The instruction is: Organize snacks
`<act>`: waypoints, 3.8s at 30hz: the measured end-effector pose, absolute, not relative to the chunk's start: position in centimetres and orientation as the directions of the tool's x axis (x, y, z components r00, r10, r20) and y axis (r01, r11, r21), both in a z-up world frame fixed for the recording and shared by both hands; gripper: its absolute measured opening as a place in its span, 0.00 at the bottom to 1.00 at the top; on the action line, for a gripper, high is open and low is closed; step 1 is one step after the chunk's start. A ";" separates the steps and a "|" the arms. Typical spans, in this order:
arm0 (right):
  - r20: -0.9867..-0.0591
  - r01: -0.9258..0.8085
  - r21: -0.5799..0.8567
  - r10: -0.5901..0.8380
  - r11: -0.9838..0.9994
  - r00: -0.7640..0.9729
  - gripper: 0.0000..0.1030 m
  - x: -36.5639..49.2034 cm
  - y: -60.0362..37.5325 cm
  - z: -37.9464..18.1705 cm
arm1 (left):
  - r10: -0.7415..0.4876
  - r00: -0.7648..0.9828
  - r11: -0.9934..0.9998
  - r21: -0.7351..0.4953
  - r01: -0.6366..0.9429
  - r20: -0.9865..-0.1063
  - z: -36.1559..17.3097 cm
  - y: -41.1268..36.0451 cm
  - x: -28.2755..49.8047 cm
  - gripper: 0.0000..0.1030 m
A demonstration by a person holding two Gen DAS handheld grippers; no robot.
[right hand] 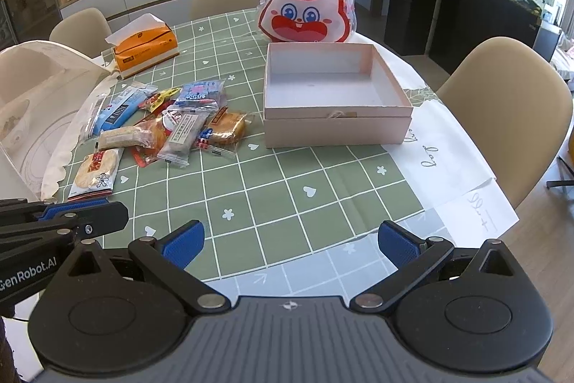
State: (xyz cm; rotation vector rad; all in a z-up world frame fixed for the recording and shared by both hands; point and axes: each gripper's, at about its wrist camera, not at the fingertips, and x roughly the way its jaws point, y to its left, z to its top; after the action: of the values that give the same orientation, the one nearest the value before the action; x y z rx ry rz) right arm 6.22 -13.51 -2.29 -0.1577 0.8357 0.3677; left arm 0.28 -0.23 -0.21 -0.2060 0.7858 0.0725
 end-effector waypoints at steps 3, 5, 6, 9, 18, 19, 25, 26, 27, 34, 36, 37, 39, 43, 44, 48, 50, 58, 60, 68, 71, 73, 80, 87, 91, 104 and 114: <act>-0.747 -0.378 0.007 0.256 0.926 0.613 1.00 6.2 -13.5 -2.3 | -0.012 0.705 0.977 -0.157 -0.142 -0.709 -0.2 -0.3 0.2 0.17; -0.746 -0.376 0.008 0.256 0.927 0.615 1.00 6.2 -13.6 -2.2 | -0.012 0.705 0.977 -0.158 -0.143 -0.710 -0.2 -0.3 0.2 0.17; -0.746 -0.376 0.009 0.256 0.927 0.615 1.00 6.2 -13.6 -2.3 | -0.012 0.704 0.977 -0.158 -0.143 -0.710 -0.2 -0.4 0.2 0.17; -0.746 -0.373 0.011 0.256 0.928 0.615 1.00 6.1 -13.7 -2.2 | -0.015 0.704 0.977 -0.159 -0.140 -0.710 -0.2 -0.5 0.2 0.17; -0.741 -0.365 0.014 0.255 0.931 0.621 1.00 6.0 -14.0 -2.0 | -0.018 0.701 0.977 -0.161 -0.139 -0.713 -0.4 -0.5 0.2 0.17; -0.740 -0.365 0.015 0.256 0.931 0.622 1.00 6.0 -14.1 -2.0 | -0.018 0.701 0.977 -0.161 -0.139 -0.713 -0.4 -0.5 0.2 0.17; -0.737 -0.365 0.015 0.257 0.931 0.625 1.00 5.9 -14.1 -1.8 | -0.018 0.701 0.977 -0.161 -0.139 -0.713 -0.4 -0.5 0.2 0.17; -0.738 -0.365 0.016 0.257 0.931 0.624 1.00 5.9 -14.1 -1.8 | -0.018 0.701 0.977 -0.161 -0.139 -0.713 -0.4 -0.5 0.2 0.17; -0.738 -0.365 0.016 0.257 0.931 0.624 1.00 5.9 -14.1 -1.8 | -0.018 0.701 0.977 -0.161 -0.139 -0.712 -0.4 -0.5 0.2 0.17; -0.738 -0.367 0.014 0.257 0.930 0.624 1.00 5.8 -14.1 -1.8 | -0.017 0.698 0.977 -0.161 -0.141 -0.716 -0.5 -0.5 0.3 0.17; -0.738 -0.367 0.014 0.257 0.930 0.624 1.00 5.8 -14.1 -1.8 | -0.016 0.697 0.977 -0.161 -0.143 -0.717 -0.5 -0.5 0.2 0.17; -0.739 -0.367 0.014 0.257 0.930 0.623 1.00 5.8 -14.1 -1.8 | -0.016 0.696 0.976 -0.161 -0.144 -0.717 -0.5 -0.5 0.2 0.17; -0.738 -0.367 0.013 0.257 0.930 0.624 1.00 5.8 -14.0 -1.9 | -0.014 0.695 0.976 -0.162 -0.148 -0.719 -0.6 -0.4 0.2 0.17; -0.741 -0.369 0.010 0.255 0.929 0.621 1.00 5.8 -13.9 -1.9 | -0.012 0.691 0.974 -0.166 -0.156 -0.723 -0.6 -0.1 0.3 0.17; -0.742 -0.371 0.008 0.254 0.929 0.621 1.00 5.8 -13.8 -2.0 | -0.011 0.691 0.973 -0.166 -0.158 -0.723 -0.6 0.0 0.4 0.17; -0.745 -0.377 0.001 0.253 0.926 0.617 1.00 6.0 -13.4 -2.1 | -0.010 0.687 0.971 -0.172 -0.167 -0.727 -0.8 0.3 0.4 0.17; -0.749 -0.379 -0.003 0.249 0.926 0.614 1.00 6.2 -13.2 -2.2 | -0.010 0.684 0.969 -0.174 -0.172 -0.730 -1.0 0.6 0.5 0.17; -0.761 -0.395 -0.021 0.242 0.919 0.603 1.00 7.0 -11.8 -2.8 | 0.003 0.670 0.964 -0.176 -0.200 -0.743 -2.0 1.8 0.8 0.17; -0.759 -0.398 -0.027 0.240 0.917 0.605 1.00 7.3 -11.3 -3.2 | 0.000 0.663 0.960 -0.185 -0.209 -0.748 -2.6 2.5 1.1 0.17; -0.695 -0.490 0.064 0.391 0.869 0.603 1.00 8.1 -8.7 -6.3 | -0.015 0.628 0.918 -0.260 -0.300 -0.778 -6.0 8.1 1.7 0.17; -0.700 -0.536 0.069 0.424 0.841 0.575 1.00 8.6 -6.6 -8.1 | 0.060 0.630 0.902 -0.229 -0.367 -0.774 -7.3 11.4 1.8 0.17; -0.709 -0.554 0.054 0.423 0.830 0.564 1.00 9.0 -5.1 -9.3 | 0.103 0.629 0.885 -0.217 -0.411 -0.770 -7.9 14.0 2.0 0.17; -0.733 -0.575 0.008 0.395 0.818 0.553 1.00 10.3 -1.4 -11.7 | 0.177 0.596 0.854 -0.178 -0.488 -0.783 -8.9 20.1 2.5 0.17; -0.786 -0.562 0.098 0.411 0.821 0.463 1.00 12.0 0.1 -13.6 | 0.147 0.595 0.837 -0.222 -0.501 -0.790 -10.2 22.7 3.2 0.17; -0.776 -0.548 0.131 0.430 0.826 0.462 1.00 11.9 -0.4 -13.9 | 0.120 0.609 0.870 -0.212 -0.445 -0.784 -10.3 22.2 3.7 0.17; -0.803 -0.728 -0.003 0.433 0.685 0.411 0.87 12.5 5.2 -12.6 | 0.070 0.579 0.848 -0.257 -0.463 -0.812 -10.1 23.0 2.2 0.19; -0.726 -0.861 -0.243 0.505 0.446 0.466 0.57 15.0 15.4 -12.2 | 0.007 0.575 0.812 -0.331 -0.481 -0.818 -10.7 24.2 0.8 0.19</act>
State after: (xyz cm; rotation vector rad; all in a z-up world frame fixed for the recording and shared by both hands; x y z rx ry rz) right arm 14.98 15.44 -12.22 -0.6586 0.6224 0.9172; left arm 0.81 24.19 -10.65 -0.5708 0.9233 0.3042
